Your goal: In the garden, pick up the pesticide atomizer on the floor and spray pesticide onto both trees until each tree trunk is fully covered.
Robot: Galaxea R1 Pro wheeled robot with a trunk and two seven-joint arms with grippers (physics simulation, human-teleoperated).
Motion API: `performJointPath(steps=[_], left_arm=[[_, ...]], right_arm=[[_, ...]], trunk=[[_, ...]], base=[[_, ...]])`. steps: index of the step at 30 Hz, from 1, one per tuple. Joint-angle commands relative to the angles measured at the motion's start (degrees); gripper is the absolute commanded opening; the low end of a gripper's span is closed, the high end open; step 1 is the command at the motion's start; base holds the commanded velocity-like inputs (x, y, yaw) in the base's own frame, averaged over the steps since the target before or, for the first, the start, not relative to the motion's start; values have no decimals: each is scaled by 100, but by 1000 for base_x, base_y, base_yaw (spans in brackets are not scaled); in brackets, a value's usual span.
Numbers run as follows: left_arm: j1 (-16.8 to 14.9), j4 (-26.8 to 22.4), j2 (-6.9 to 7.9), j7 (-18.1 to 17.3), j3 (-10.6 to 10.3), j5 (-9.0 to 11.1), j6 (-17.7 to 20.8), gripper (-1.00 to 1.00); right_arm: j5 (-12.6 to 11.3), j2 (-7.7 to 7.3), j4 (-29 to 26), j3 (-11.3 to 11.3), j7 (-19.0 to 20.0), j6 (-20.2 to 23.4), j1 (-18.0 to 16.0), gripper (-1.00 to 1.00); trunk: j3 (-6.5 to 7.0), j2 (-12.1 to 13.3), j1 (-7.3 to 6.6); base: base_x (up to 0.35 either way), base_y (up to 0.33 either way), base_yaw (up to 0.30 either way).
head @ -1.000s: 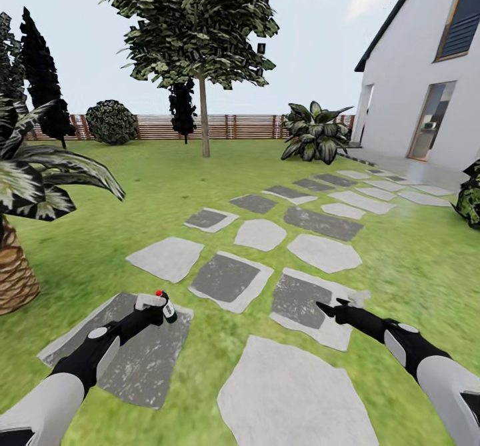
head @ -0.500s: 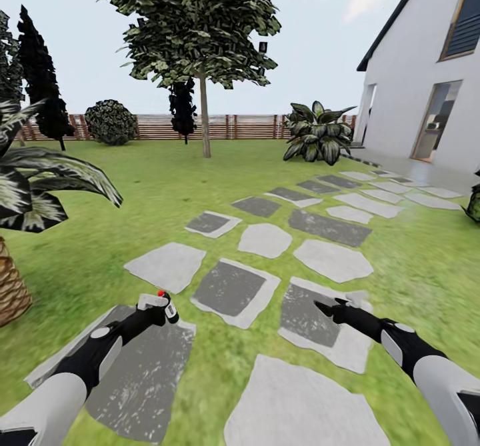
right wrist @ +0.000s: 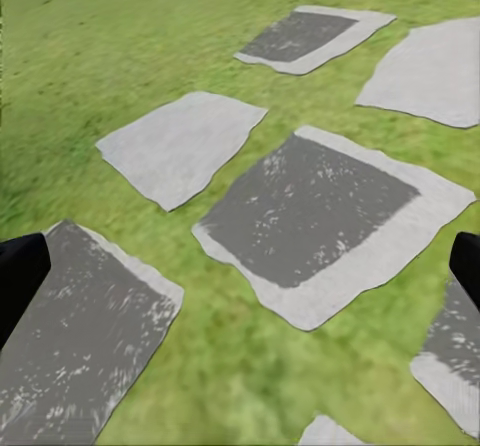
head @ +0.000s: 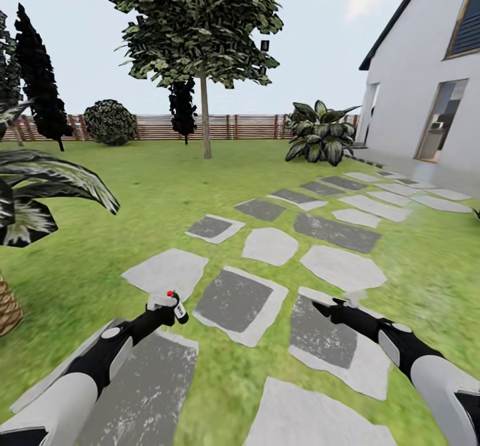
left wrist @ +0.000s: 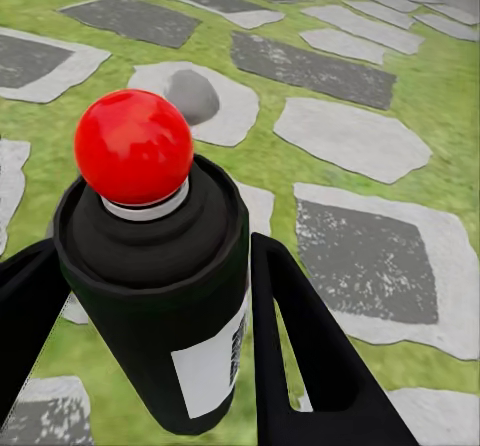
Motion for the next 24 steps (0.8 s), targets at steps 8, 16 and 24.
performJointPath(steps=[8, 16, 24], left_arm=[[0, 6, -134, -5, 19, 365, 4, -100], [0, -10, -164, -18, 22, 449, -4, -100], [0, -29, -165, -22, 22, 452, -10, -100]], right_arm=[[67, 15, 0, 0, -213, 0, 0, 100], [69, 14, 15, -12, -312, -12, 8, 100], [65, 40, 18, -7, -324, -16, 8, 100]], trunk=[[0, 0, 0], [0, 0, 0], [0, 0, 0]], base=[[345, 121, 0], [345, 121, 0], [346, 78, 0]])
